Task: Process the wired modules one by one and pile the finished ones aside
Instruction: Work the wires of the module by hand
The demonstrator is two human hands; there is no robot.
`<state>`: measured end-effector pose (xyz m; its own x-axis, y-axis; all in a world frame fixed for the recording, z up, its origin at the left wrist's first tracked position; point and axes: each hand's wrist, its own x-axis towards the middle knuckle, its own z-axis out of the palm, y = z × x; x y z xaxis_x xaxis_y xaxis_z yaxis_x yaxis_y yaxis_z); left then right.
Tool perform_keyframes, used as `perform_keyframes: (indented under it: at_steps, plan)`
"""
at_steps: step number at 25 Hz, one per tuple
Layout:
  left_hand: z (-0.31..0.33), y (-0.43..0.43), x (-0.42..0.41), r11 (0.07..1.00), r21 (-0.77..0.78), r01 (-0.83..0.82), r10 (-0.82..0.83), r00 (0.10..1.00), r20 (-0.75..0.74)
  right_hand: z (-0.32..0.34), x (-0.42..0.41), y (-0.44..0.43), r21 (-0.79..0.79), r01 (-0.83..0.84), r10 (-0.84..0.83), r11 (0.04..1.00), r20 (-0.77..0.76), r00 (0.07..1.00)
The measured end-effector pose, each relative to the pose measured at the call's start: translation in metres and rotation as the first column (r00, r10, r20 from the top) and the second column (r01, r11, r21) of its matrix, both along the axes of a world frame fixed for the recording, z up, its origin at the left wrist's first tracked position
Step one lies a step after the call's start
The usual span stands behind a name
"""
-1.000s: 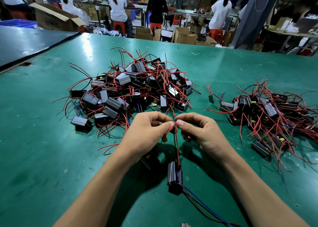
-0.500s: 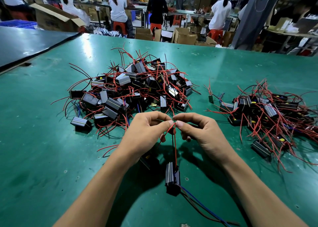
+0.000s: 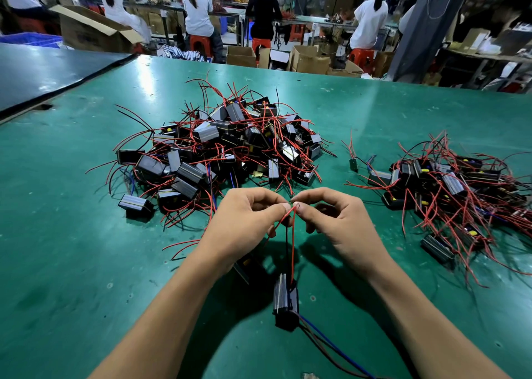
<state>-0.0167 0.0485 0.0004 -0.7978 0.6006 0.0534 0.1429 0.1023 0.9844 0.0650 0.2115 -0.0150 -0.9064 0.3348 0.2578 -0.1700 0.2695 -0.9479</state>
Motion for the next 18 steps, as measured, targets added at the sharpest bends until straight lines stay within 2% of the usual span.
perform_keyframes:
  at_steps: [5, 9, 11, 14, 18]
  plan:
    - [0.0001, 0.0004, 0.0002, 1.0, -0.023, -0.009, 0.009, 1.0, 0.005, 0.0003, 0.0, -0.0023, 0.328, 0.105, -0.055, 0.939, -0.158, 0.986]
    - [-0.0007, 0.0009, 0.0002, 0.998, -0.066, -0.002, 0.001, 1.0, -0.015, 0.0011, 0.0003, 0.0012, 0.466, 0.095, 0.013, 0.88, -0.224, 0.974]
    - [-0.0016, 0.0006, -0.0006, 0.996, -0.084, 0.012, -0.015, 0.999, -0.039, 0.0017, 0.0006, 0.0023, 0.481, 0.064, 0.04, 0.875, -0.204, 0.978]
    - [-0.0029, -0.0007, -0.0024, 0.995, -0.082, 0.051, -0.055, 0.997, -0.046, 0.0035, 0.0002, 0.0033, 0.395, 0.003, 0.045, 0.919, -0.11, 0.993]
    - [-0.005, -0.0013, -0.0038, 0.994, -0.078, 0.081, -0.087, 0.993, -0.076, 0.0053, 0.0033, 0.0057, 0.365, -0.03, 0.061, 0.931, -0.074, 0.995]
